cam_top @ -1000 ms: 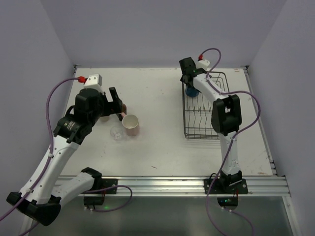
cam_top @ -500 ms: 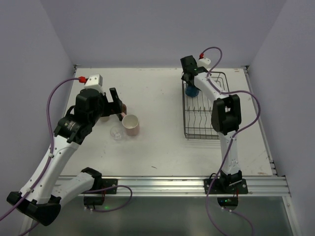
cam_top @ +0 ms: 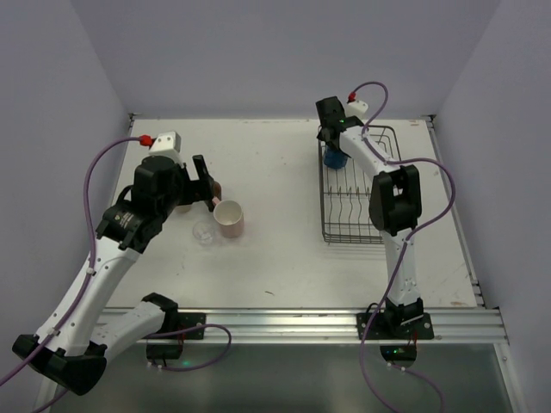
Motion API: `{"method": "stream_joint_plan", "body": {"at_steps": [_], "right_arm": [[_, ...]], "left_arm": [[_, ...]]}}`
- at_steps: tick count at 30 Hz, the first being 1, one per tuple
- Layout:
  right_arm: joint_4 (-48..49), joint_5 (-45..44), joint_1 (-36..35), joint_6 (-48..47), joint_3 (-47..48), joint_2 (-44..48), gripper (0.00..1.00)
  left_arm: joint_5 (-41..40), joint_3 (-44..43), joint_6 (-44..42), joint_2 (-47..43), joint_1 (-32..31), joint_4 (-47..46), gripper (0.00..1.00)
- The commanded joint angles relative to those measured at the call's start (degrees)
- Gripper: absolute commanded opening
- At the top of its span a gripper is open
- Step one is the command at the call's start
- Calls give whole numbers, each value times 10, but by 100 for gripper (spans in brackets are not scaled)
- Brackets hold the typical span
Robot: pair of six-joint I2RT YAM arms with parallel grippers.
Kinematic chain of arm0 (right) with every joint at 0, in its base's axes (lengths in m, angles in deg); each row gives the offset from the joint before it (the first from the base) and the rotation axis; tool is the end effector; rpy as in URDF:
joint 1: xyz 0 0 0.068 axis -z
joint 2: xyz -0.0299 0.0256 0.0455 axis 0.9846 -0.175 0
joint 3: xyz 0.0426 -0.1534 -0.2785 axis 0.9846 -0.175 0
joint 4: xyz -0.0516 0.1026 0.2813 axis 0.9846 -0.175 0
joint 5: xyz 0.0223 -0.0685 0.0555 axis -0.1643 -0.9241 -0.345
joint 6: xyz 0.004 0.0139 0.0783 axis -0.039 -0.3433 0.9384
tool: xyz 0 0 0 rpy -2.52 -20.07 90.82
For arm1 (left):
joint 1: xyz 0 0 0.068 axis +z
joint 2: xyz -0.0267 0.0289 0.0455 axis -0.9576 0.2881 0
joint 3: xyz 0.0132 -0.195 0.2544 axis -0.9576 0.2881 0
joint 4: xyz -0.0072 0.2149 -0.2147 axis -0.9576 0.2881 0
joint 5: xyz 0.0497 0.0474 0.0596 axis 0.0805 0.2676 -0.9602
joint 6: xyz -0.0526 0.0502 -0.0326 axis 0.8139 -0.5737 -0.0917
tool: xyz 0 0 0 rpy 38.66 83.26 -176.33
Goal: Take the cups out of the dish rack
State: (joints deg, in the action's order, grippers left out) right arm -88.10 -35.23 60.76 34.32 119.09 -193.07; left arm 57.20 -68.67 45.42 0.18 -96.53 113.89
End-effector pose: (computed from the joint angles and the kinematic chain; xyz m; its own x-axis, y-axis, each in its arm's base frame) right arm 0.5785 0.1578 0.2399 -0.4717 0.4333 -0.7679 0.5803 0.8083 0.0996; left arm 0.2224 -0.0781 0.4107 -0.4879 -0.2510 -0.8361 -0.0198 0.9607 -0.2768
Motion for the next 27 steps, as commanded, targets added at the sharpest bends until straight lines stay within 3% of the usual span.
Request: {"method": "stream_joint_plan", "body": {"at_steps": [1,9,17,27], "right_arm": [[4,-4,3,12,-4,14,0],[3,67,16,7,-46,97,0],[2,84,24,1,-75,173,0],[-12,158,48,16,-93,197,0]], "left_arm": [[8,7,-15,-2,3,-25,99],[20,15,-6,-3,3,-35,99],[49,27,0,-1,3,-54,98],[52,25,1,-12,3,-51,97]]}}
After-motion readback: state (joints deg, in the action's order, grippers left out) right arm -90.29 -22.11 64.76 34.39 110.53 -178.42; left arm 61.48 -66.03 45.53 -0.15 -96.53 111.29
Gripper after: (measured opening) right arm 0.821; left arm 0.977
